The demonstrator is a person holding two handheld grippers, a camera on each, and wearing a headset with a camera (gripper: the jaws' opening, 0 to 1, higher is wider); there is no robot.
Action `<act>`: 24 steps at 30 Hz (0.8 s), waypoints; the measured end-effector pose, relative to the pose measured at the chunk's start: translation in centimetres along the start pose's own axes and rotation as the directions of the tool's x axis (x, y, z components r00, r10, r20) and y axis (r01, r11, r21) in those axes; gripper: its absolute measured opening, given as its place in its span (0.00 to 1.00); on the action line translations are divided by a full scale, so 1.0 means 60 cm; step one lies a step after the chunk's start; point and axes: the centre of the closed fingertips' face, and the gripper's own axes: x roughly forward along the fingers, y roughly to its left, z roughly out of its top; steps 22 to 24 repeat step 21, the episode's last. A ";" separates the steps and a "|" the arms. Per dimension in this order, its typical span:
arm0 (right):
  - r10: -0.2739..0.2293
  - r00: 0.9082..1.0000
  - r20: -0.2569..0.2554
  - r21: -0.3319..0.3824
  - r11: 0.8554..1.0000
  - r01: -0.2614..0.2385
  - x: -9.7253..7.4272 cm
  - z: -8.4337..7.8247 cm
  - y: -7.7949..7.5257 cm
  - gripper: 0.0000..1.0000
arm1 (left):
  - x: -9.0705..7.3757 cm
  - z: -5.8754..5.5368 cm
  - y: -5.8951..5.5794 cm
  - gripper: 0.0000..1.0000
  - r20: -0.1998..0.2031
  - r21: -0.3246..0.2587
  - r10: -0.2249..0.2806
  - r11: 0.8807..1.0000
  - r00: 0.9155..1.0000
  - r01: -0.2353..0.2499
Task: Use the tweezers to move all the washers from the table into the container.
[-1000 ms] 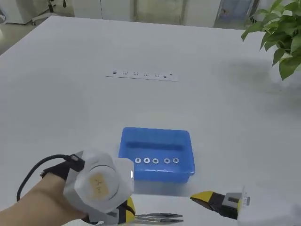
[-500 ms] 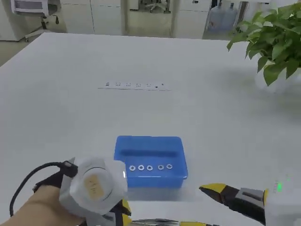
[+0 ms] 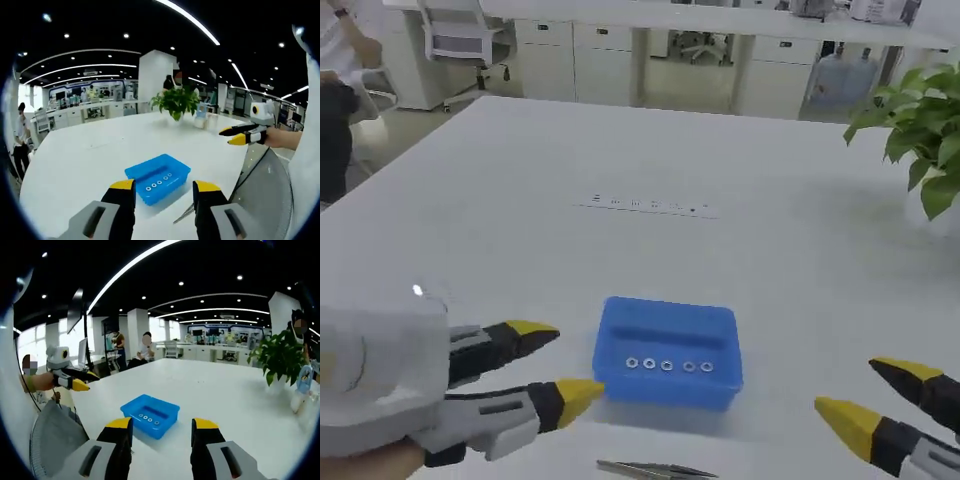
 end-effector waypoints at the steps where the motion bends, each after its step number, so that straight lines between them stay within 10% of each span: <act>1: -0.010 1.000 0.012 0.001 1.000 0.010 -0.003 0.004 -0.003 0.45 | -0.008 0.006 0.006 0.51 0.023 -0.012 0.025 1.000 0.999 -0.025; 7: -0.050 0.997 0.062 0.046 0.998 0.047 -0.012 0.022 -0.005 0.57 | -0.039 0.035 0.031 0.71 0.133 -0.050 0.128 0.991 0.983 -0.122; 15: -0.070 0.987 0.146 0.080 0.995 0.058 -0.027 0.042 0.013 0.71 | -0.034 0.022 0.010 0.86 0.108 -0.026 0.111 0.994 0.988 -0.109; 24: -0.072 0.987 0.146 0.070 0.996 0.062 -0.042 0.036 0.022 0.83 | -0.039 0.009 -0.016 0.99 0.122 -0.134 0.094 0.988 0.988 -0.077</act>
